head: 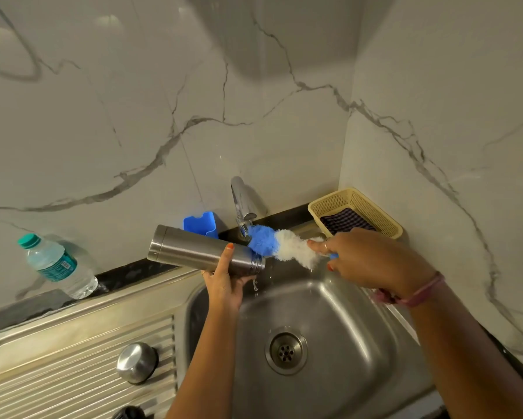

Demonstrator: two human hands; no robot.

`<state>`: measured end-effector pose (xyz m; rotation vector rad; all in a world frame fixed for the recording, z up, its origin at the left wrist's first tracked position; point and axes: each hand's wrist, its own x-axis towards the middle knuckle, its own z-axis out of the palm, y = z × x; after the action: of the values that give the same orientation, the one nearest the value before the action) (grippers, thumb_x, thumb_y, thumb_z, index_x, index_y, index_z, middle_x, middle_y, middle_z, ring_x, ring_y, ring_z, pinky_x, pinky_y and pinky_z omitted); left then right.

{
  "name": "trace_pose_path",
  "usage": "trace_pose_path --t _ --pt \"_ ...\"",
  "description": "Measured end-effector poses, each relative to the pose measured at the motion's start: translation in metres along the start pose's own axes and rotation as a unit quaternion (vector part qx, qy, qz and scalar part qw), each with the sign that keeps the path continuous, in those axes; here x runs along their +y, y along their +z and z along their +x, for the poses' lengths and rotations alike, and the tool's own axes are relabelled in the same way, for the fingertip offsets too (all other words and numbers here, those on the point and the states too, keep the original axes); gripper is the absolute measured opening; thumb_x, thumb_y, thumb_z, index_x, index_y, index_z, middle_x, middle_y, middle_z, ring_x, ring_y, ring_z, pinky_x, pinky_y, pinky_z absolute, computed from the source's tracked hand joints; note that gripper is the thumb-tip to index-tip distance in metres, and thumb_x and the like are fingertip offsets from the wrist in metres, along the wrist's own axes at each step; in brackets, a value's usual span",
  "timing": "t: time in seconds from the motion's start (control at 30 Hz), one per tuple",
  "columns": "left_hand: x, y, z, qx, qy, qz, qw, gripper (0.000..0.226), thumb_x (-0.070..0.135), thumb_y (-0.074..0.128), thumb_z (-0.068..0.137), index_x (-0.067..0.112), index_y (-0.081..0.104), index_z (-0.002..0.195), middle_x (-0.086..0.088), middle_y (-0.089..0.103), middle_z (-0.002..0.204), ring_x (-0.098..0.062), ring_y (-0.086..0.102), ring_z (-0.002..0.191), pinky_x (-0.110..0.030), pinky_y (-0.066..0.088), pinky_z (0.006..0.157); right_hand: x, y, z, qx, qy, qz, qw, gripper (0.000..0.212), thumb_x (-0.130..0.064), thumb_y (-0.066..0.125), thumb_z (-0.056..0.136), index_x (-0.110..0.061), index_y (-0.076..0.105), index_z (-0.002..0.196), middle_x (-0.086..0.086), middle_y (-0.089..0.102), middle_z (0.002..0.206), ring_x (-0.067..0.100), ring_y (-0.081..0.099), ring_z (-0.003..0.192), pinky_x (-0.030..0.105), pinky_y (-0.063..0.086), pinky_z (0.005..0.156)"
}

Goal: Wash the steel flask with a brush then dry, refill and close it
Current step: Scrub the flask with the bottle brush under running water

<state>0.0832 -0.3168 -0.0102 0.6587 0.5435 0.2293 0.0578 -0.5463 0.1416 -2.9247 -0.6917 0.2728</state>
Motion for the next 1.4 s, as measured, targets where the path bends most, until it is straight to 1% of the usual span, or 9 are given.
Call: trace_pose_path --t 0.2,0.4,0.47,0.6,0.7,0.83,1.07,1.27,1.4 --pt "0.001 0.002 0.0 -0.003 -0.011 0.011 1.0 0.058 0.004 0.07 0.086 0.017 0.044 0.136 -0.014 0.061 0.129 -0.034 0.065 0.11 -0.066 0.052 0.088 -0.019 0.02 0.019 0.052 0.007 -0.02 0.998 0.056 -0.008 0.039 0.097 -0.028 0.028 0.149 0.006 0.055 0.096 0.013 0.045 0.074 0.023 0.033 0.06" --pt "0.004 -0.001 0.0 0.007 -0.008 -0.015 1.0 0.061 0.009 0.076 0.079 0.018 0.047 0.131 -0.015 0.06 0.131 -0.035 0.063 0.115 -0.065 0.055 0.082 -0.004 0.003 0.001 0.029 0.012 0.002 1.0 0.05 -0.012 0.044 0.097 -0.035 0.04 0.141 -0.005 0.048 0.073 0.005 0.041 0.057 0.022 0.034 0.052" --pt "0.004 0.002 -0.002 0.003 -0.002 -0.021 1.0 0.073 0.014 0.079 0.074 0.019 0.044 0.137 -0.014 0.06 0.132 -0.035 0.062 0.117 -0.065 0.055 0.081 -0.004 -0.002 -0.003 0.05 0.022 -0.014 0.998 0.044 -0.012 0.044 0.095 -0.028 0.049 0.137 -0.001 0.056 0.082 0.006 0.044 0.06 0.022 0.032 0.051" --pt "-0.002 0.003 -0.004 0.002 -0.004 -0.014 1.0 0.069 0.009 0.072 0.085 0.019 0.038 0.144 -0.011 0.058 0.134 -0.031 0.063 0.113 -0.06 0.055 0.087 -0.025 0.012 0.007 0.051 0.0 -0.058 0.997 0.047 -0.012 0.041 0.098 -0.024 0.038 0.144 0.007 0.059 0.11 0.017 0.051 0.084 0.026 0.033 0.066" --pt "0.0 -0.001 0.0 -0.005 0.0 -0.003 1.0 0.071 0.007 0.071 0.087 0.018 0.035 0.147 -0.012 0.056 0.137 -0.031 0.061 0.116 -0.063 0.049 0.097 -0.023 0.015 0.009 0.048 0.002 -0.048 0.998 0.053 -0.009 0.04 0.098 -0.026 0.032 0.147 0.003 0.056 0.097 0.013 0.042 0.073 0.026 0.032 0.061" --pt "0.005 -0.005 0.002 -0.009 0.014 0.009 1.0 0.064 0.004 0.067 0.089 0.021 0.037 0.143 -0.011 0.057 0.133 -0.034 0.061 0.114 -0.067 0.046 0.097 -0.007 0.002 -0.003 0.052 0.008 -0.029 0.998 0.056 -0.01 0.041 0.097 -0.035 0.032 0.146 -0.01 0.033 0.068 0.004 0.035 0.057 0.021 0.028 0.049" --pt "0.004 0.002 0.001 0.007 -0.004 0.001 1.0 0.062 0.007 0.068 0.089 0.018 0.036 0.14 -0.013 0.059 0.127 -0.036 0.061 0.114 -0.068 0.051 0.084 -0.028 0.017 0.009 0.058 -0.001 -0.047 0.997 0.05 -0.011 0.041 0.098 -0.024 0.034 0.146 0.006 0.053 0.095 0.011 0.038 0.073 0.019 0.022 0.048" --pt "0.005 0.002 0.003 0.023 0.002 -0.017 1.0 0.078 0.013 0.075 0.085 0.024 0.029 0.146 -0.008 0.059 0.126 -0.032 0.062 0.111 -0.07 0.046 0.096 -0.008 0.003 0.002 0.042 0.018 -0.006 0.999 0.049 -0.014 0.044 0.097 -0.037 0.04 0.141 -0.008 0.038 0.068 0.004 0.036 0.056 0.019 0.029 0.048" --pt "0.005 0.008 0.002 0.007 0.0 -0.004 1.0 0.077 0.012 0.073 0.085 0.028 0.029 0.146 -0.007 0.057 0.129 -0.034 0.059 0.113 -0.072 0.044 0.095 -0.023 0.012 0.009 0.055 0.006 -0.049 0.997 0.054 -0.011 0.04 0.098 -0.031 0.031 0.147 0.001 0.05 0.083 0.011 0.04 0.066 0.024 0.032 0.058"
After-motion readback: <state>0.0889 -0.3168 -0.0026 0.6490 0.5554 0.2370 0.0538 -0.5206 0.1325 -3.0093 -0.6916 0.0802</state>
